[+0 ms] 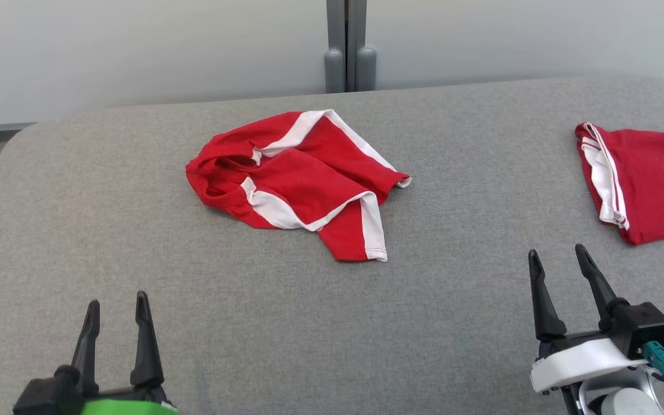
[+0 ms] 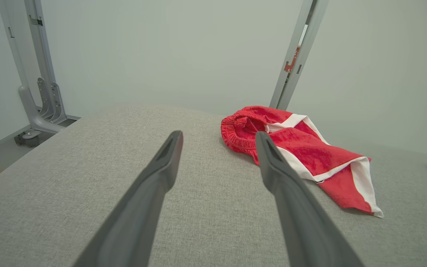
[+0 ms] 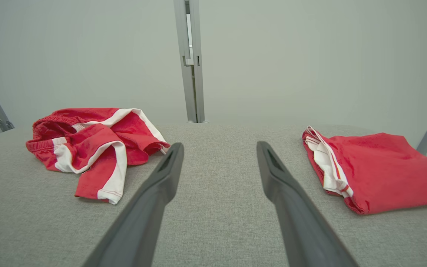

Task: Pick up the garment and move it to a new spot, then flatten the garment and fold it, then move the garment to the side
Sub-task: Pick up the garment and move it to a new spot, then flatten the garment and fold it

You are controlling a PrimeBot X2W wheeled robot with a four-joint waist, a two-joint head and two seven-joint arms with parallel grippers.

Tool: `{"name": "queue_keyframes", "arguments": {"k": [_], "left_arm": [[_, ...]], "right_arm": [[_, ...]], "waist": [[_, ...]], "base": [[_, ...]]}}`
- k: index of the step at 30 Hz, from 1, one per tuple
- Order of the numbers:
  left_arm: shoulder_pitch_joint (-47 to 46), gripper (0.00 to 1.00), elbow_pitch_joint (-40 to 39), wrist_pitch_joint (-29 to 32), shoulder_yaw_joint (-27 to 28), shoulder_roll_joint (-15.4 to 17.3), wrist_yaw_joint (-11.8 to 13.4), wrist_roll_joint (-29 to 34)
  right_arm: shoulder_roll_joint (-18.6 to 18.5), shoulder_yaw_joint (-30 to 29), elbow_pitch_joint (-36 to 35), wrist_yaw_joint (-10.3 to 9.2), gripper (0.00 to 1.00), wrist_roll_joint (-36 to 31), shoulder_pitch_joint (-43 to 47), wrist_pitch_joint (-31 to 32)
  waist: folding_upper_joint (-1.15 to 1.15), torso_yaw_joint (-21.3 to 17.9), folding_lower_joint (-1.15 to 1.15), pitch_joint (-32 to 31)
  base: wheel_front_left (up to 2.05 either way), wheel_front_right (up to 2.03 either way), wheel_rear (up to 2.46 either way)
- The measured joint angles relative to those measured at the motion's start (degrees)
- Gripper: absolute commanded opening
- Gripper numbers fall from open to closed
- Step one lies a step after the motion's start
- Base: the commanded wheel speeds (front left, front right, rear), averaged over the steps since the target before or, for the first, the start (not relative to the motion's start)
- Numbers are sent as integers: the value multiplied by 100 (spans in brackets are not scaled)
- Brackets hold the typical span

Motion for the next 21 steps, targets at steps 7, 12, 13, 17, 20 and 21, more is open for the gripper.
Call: {"name": "queue_keyframes", "arguments": {"k": [7, 12, 13, 17, 20, 21], "left_arm": [[510, 100, -64, 0, 348, -223, -352, 587], [564, 100, -73, 0, 453, -252, -443, 692], [565, 100, -74, 0, 468, -252, -458, 690], [555, 100, -100, 0, 508, -253, -480, 683], [536, 100, -134, 0, 498, -254, -508, 725], [510, 100, -135, 0, 483, -255, -521, 725]], "right_arm": [[1, -68, 136, 0, 100, 97, 253, 0], [0, -10, 185, 0, 100, 116, 263, 0], [1, 20, 199, 0, 100, 116, 263, 0], [1, 81, 231, 0, 100, 122, 259, 0], [1, 132, 263, 0, 100, 138, 258, 0], [1, 149, 271, 0, 100, 151, 258, 0]], "waist": [[0, 191, 0, -227], [0, 256, 0, -276], [0, 250, 0, -276], [0, 207, 0, -265], [0, 152, 0, -260], [0, 128, 0, -252]], "base": [[0, 0, 0], [0, 0, 0], [0, 0, 0], [0, 0, 0], [0, 0, 0], [0, 0, 0]]}}
